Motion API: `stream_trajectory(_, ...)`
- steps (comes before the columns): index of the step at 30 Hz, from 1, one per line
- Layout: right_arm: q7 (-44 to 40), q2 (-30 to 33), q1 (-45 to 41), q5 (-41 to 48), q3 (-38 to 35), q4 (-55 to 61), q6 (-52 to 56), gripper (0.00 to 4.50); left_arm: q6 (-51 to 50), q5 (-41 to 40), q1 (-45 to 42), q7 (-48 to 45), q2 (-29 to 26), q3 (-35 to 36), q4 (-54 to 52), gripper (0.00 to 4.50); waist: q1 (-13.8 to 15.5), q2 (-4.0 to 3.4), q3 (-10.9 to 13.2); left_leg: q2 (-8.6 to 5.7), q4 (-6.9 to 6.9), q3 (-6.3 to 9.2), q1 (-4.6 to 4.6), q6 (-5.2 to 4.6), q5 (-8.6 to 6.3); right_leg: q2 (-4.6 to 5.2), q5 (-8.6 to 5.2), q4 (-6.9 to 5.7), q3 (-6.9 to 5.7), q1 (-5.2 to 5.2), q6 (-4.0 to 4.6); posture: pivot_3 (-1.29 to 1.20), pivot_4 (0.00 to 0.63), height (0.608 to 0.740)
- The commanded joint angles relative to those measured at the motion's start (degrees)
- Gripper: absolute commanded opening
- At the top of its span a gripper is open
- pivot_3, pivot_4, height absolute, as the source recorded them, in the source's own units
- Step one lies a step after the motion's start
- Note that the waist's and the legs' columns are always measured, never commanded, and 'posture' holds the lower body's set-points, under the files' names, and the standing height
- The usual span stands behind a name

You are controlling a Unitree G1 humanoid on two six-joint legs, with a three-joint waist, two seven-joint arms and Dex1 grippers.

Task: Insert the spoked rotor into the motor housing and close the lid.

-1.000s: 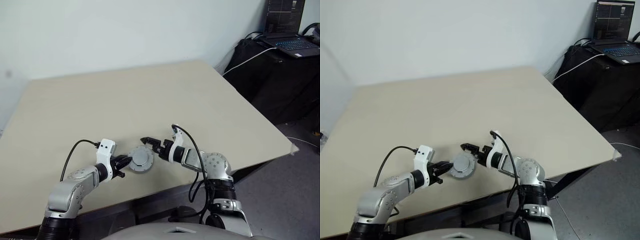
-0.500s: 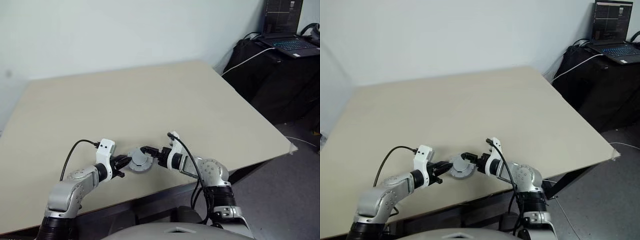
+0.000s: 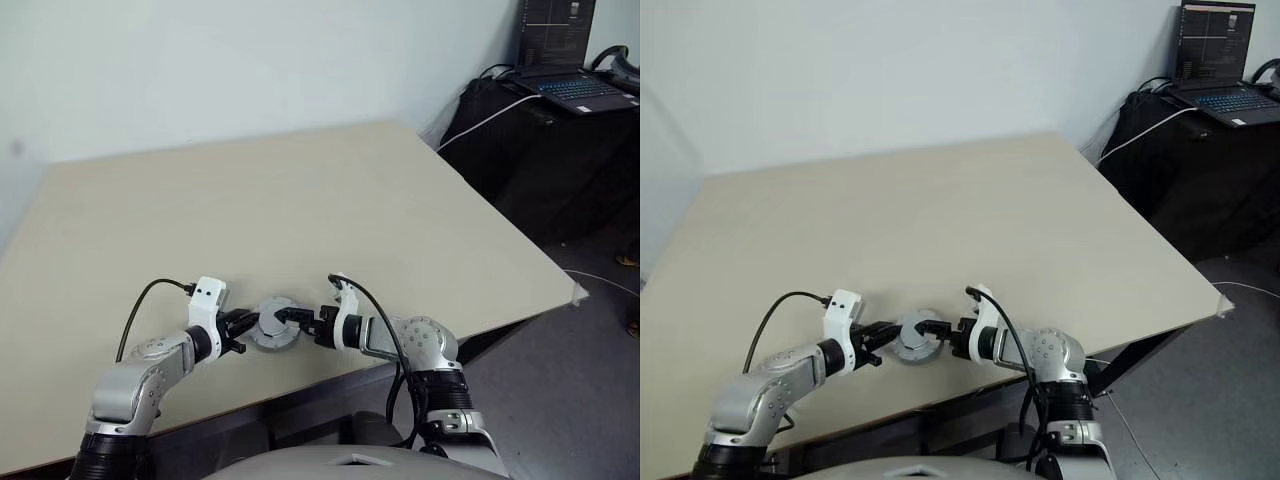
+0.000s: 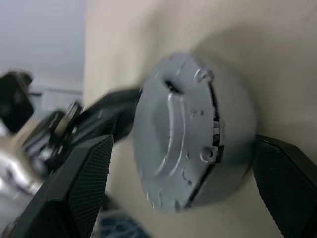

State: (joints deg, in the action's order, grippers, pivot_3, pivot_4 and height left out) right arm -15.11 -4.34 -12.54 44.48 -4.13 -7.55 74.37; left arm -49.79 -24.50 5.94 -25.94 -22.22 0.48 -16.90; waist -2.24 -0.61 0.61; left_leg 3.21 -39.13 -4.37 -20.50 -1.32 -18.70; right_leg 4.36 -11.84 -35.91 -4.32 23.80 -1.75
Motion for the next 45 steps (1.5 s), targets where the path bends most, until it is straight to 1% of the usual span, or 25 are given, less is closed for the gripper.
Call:
stream_trajectory(1,-2.41,-3.2,-1.12,2.65,0.49,0.54,1.23,4.49,-0.87,-0.4,-0.03,-0.75,0.75,-2.55,0.11,1.23,0.07,0.0,0.0,0.0,0.0,0.0,0.0,0.0,0.0,0.0,0.0,-0.01,0.0,0.0,0.0,0.0,0.0,0.74)
stream_trajectory(8,-1.47,-4.48,-0.76,2.04,-0.37,-0.18,0.12,4.49,-0.76,-0.21,0.06,-0.68,0.86,-2.44,0.2,1.23,0.09,0.0,0.0,-0.01,-0.01,-0.01,0.0,0.0,0.0,0.0,-0.01,0.0,0.01,-0.01,0.01,0.0,0.0,0.74)
stream_trajectory(9,-1.65,-4.52,-0.63,2.24,-0.35,-0.08,0.15,4.09,-0.72,-0.18,0.08,-0.71,0.85,-2.43,0.22,1.23,0.09,0.01,0.01,-0.01,-0.01,-0.01,0.0,0.0,0.0,0.0,-0.01,0.0,0.01,-0.01,0.02,0.0,0.0,0.74)
stream_trajectory(10,-1.81,-4.52,-0.51,2.41,-0.31,0.07,0.22,3.9,-0.7,-0.14,0.09,-0.74,0.84,-2.42,0.23,1.23,0.09,0.01,0.01,-0.01,-0.01,0.0,0.0,0.0,0.0,0.0,-0.01,0.0,0.01,-0.01,0.01,0.0,0.0,0.74)
stream_trajectory(15,-2.2,-4.45,0.42,3.72,-0.6,1.69,1.9,2.29,-0.65,0.1,0.09,-0.94,0.84,-2.32,0.27,1.23,0.1,-0.02,0.02,-0.02,-0.01,-0.01,-0.02,0.0,0.0,0.0,0.01,0.0,0.02,0.01,-0.02,0.0,0.0,0.74)
stream_trajectory(19,-2.01,-4.04,1.26,4.43,-0.81,2.94,3.19,1.37,-0.67,0.24,0.06,-1.12,0.82,-2.19,0.35,1.23,0.23,0.04,0.0,-0.01,-0.02,0.0,0.02,0.0,0.0,0.01,-0.02,0.0,0.01,-0.03,0.01,0.0,0.0,0.74)
stream_trajectory(20,-1.87,-4.07,1.35,4.5,-1.05,3.17,3.46,1.27,-0.72,0.25,0.12,-1.15,0.81,-2.14,0.26,1.23,0.19,-0.04,0.02,-0.01,-0.02,0.0,0.03,0.0,0.0,0.01,-0.02,0.0,0.01,-0.04,0.01,0.0,0.0,0.74)
stream_trajectory(24,-1.66,-4.11,1.57,4.43,-1.37,3.49,3.97,1.27,-0.74,0.32,0.14,-1.26,0.85,-2.16,0.25,1.23,0.22,-0.08,0.04,-0.02,-0.02,-0.03,0.06,0.0,0.01,0.01,-0.09,-0.02,0.05,-0.04,-0.13,0.0,0.0,0.74)
stream_trajectory(32,-1.13,-4.46,1.95,4.27,-1.54,3.81,4.74,1.27,-0.64,0.42,0.0,-1.24,1.08,-2.12,0.26,1.23,0.24,-0.1,0.03,-0.03,-0.03,-0.04,0.06,-0.01,0.01,0.02,-0.08,-0.02,0.07,-0.04,-0.12,0.0,0.0,0.74)
stream_trajectory(37,-0.05,-4.59,2.16,4.28,-3.23,3.33,3.15,1.27,0.93,-0.25,1.85,0.68,3.01,0.45,-2.56,1.23,0.21,-0.11,0.03,-0.03,-0.03,-0.05,0.05,-0.01,0.01,0.02,-0.08,-0.02,0.09,-0.03,-0.12,0.0,0.0,0.74)
stream_trajectory(39,0.23,-4.38,2.22,4.69,-3.79,3.25,2.84,1.27,4.77,0.45,2.34,3.72,5.97,3.06,-3.61,1.23,0.26,-0.09,0.04,-0.04,-0.02,-0.05,0.04,-0.01,0.01,0.02,0.01,0.0,0.11,-0.02,0.01,0.0,0.0,0.74)
stream_trajectory(41,0.45,-4.17,2.38,5.17,-4.47,3.19,2.5,1.27,10.8,0.3,2.39,9.47,12.02,8.24,-4.22,1.23,0.44,0.0,0.1,-0.04,-0.03,-0.03,-0.01,-0.01,0.01,0.03,0.02,0.03,0.1,0.01,-0.01,0.0,0.0,0.74)
stream_trajectory(42,0.51,-4.09,2.42,5.34,-4.67,3.17,2.42,1.26,12.69,0.15,2.45,11.1,14.06,9.85,-4.4,1.23,0.53,0.11,0.16,-0.07,-0.05,-0.02,-0.04,-0.02,0.01,0.05,0.03,0.02,0.09,0.02,-0.03,0.0,0.0,0.74)
stream_trajectory(43,0.59,-4.04,2.46,5.49,-4.81,3.15,2.35,1.26,14.1,-0.21,2.73,11.86,15.58,10.94,-4.62,1.23,0.58,0.22,0.21,-0.06,-0.06,-0.03,-0.04,-0.02,0.01,0.05,0.03,0.02,0.09,0.02,-0.03,0.0,0.0,0.74)
stream_trajectory(45,0.7,-3.91,2.63,5.82,-5.05,3.14,2.21,1.26,19.87,-1.16,4.58,12.28,19.36,12.89,-4.79,1.23,0.46,0.23,0.24,-0.03,-0.06,-0.02,-0.05,-0.02,0.01,0.02,0.03,0.0,0.08,0.04,-0.01,0.0,0.0,0.74)
